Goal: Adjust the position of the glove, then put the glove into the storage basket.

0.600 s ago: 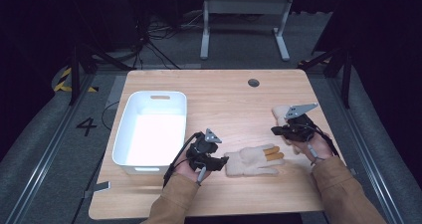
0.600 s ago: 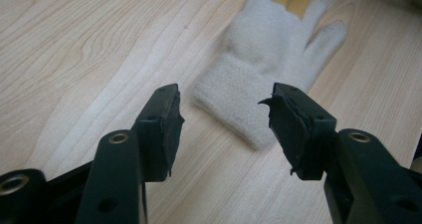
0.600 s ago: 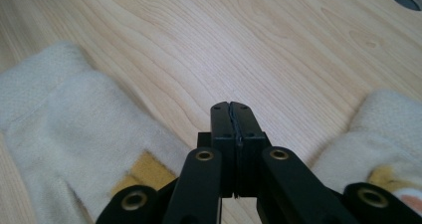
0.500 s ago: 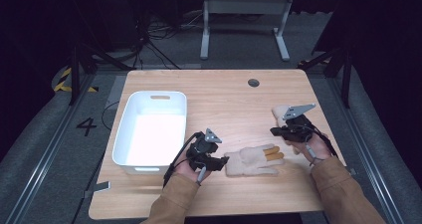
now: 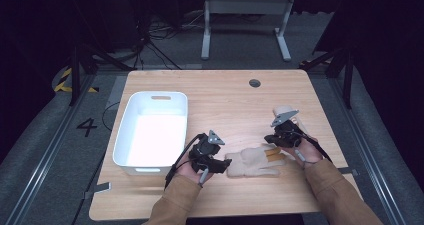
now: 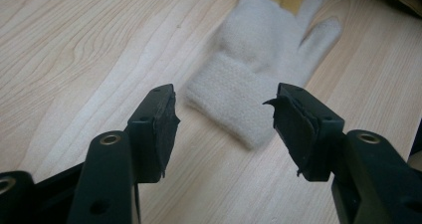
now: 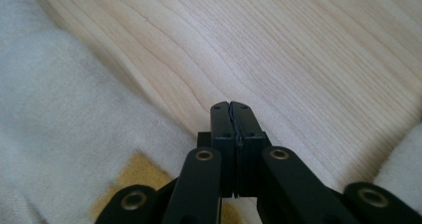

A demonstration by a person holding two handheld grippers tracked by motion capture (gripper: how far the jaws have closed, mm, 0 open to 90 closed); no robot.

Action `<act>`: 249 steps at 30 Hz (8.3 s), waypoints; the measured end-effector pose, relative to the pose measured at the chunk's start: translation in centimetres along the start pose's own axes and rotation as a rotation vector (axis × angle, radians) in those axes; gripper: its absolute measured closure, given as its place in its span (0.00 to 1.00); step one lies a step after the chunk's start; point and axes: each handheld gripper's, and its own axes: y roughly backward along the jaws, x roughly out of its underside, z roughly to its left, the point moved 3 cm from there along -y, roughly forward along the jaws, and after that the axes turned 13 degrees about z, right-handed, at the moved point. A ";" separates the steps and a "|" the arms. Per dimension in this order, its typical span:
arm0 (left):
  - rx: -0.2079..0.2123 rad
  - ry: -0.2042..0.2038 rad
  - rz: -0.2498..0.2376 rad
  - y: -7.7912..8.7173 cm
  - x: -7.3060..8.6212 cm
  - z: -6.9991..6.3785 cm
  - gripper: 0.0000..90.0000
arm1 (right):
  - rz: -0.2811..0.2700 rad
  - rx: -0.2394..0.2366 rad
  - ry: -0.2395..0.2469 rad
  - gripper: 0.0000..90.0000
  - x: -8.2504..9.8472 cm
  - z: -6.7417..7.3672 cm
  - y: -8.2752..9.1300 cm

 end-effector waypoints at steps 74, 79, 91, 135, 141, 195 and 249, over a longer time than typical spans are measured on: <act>0.020 0.015 -0.057 0.4 -1.0 0.5 0.46 | -0.349 0.081 -0.313 0.41 4.3 -4.7 8.4; 0.006 0.034 -0.053 0.7 -0.2 0.8 0.46 | -0.382 0.061 -0.361 0.41 4.8 -6.4 8.6; -0.006 0.067 -0.058 1.1 0.9 1.2 0.45 | -0.334 0.110 -0.428 0.29 5.5 -9.1 6.7; 0.007 0.063 -0.031 0.2 0.7 1.1 0.44 | 0.015 0.134 -0.391 0.81 5.2 -8.9 1.1; 0.019 0.059 -0.041 0.3 0.4 1.1 0.44 | -0.036 0.132 -0.400 0.82 5.4 -8.8 2.8; 0.073 -0.001 -0.077 1.6 -2.6 0.7 0.44 | -0.347 -0.024 -0.002 0.82 6.1 -1.9 13.1; 0.040 0.056 -0.067 2.8 0.3 1.3 0.43 | -0.204 -0.290 0.494 0.80 -1.4 6.7 7.6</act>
